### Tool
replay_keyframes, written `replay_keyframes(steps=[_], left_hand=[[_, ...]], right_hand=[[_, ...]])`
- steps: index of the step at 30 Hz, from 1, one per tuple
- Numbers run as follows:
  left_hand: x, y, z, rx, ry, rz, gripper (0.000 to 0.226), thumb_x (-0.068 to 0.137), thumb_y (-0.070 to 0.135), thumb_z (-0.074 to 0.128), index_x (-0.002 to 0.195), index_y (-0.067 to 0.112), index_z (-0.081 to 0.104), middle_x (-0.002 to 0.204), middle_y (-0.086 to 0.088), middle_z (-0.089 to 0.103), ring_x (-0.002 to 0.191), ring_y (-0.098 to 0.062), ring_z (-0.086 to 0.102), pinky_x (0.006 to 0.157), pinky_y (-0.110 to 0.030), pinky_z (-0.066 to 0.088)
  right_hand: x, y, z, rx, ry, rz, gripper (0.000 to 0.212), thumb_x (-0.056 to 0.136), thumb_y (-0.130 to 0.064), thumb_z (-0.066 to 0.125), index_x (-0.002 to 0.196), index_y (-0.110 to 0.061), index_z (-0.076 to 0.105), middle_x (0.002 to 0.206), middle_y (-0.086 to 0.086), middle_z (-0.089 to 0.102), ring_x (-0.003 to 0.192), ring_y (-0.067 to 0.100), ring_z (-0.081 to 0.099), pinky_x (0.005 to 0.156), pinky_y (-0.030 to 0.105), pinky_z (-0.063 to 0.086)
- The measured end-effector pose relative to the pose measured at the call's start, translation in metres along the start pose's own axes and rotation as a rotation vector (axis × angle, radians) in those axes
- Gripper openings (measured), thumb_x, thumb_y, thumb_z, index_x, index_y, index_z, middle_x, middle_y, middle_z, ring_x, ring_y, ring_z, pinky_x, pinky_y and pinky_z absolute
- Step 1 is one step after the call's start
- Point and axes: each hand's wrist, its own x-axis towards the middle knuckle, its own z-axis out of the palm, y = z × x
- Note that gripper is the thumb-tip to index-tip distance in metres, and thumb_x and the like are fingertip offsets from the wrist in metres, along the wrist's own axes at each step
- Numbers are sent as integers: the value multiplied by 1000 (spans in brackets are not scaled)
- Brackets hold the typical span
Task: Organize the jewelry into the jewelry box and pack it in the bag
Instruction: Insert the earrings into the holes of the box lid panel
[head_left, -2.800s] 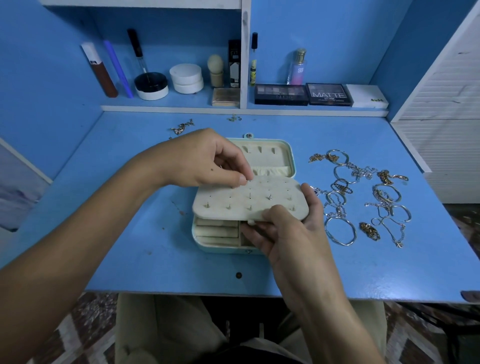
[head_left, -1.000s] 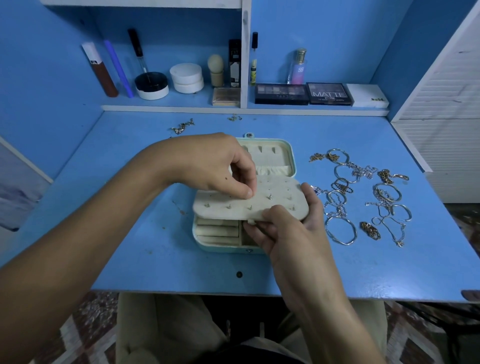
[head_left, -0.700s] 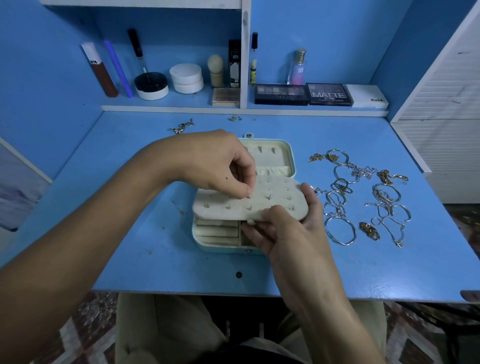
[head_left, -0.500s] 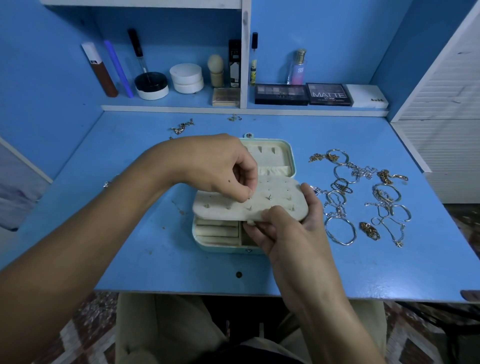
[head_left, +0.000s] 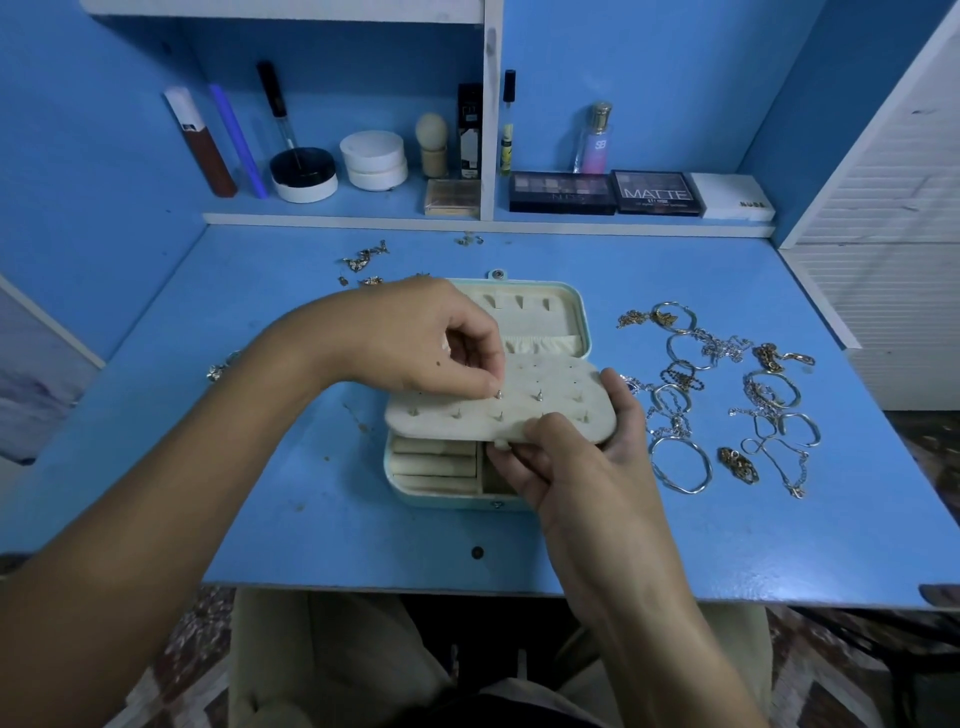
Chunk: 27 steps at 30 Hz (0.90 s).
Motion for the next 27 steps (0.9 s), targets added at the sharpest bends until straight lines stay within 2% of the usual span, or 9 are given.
replay_keyframes(steps=[3,4,7,11,17,22,25,27], left_hand=[[-14,-16,2,-71,133,51,4,88,31,71,84,33,72,87,16,71,88,-7,66,82,-29,55],[-20,-22,2,-112,174,66,3,87,35,71,86,33,71,89,15,71,89,-8,67,84,-30,55],[-40,-39,11,-227,293,97,22,80,46,65,88,27,71,92,10,71,93,-14,67,87,-24,53],[-61,-56,32,-333,376,136,20,80,43,70,90,25,70,102,1,68,107,-22,65,100,-33,49],[-74,-65,53,-447,461,174,38,76,54,77,95,22,69,117,-1,67,123,-24,59,107,-36,45],[-71,-64,55,-468,535,215,30,77,51,77,90,25,69,112,0,69,117,-25,63,103,-39,49],[-67,-64,52,-467,590,254,26,79,47,77,88,23,70,106,-1,70,108,-27,66,97,-39,52],[-62,-63,49,-496,616,282,21,81,45,76,87,25,71,101,0,69,101,-26,66,93,-34,52]], right_hand=[[0,-1,0,0,0,1,60,92,5,52,129,-41,40,115,3,71,102,21,72,77,29,59],[0,-1,0,-3,0,0,60,92,5,52,129,-41,41,114,4,71,100,21,73,77,29,59],[0,-2,1,-13,13,-1,61,92,4,52,131,-40,40,109,3,72,96,20,74,76,29,59],[-1,-3,3,-17,25,1,60,92,5,51,132,-39,40,108,3,71,92,19,74,75,28,60],[-4,-6,7,-9,48,15,63,92,4,52,135,-40,39,96,1,72,84,17,73,77,30,60],[-5,-10,9,2,47,23,63,93,3,54,136,-40,37,91,3,73,85,19,73,80,31,60],[-5,-15,10,5,31,19,62,95,-7,60,139,-41,33,102,13,74,92,21,74,86,33,59],[-2,-21,10,-23,24,5,59,94,-17,64,139,-39,33,103,10,76,94,22,75,88,33,57]])
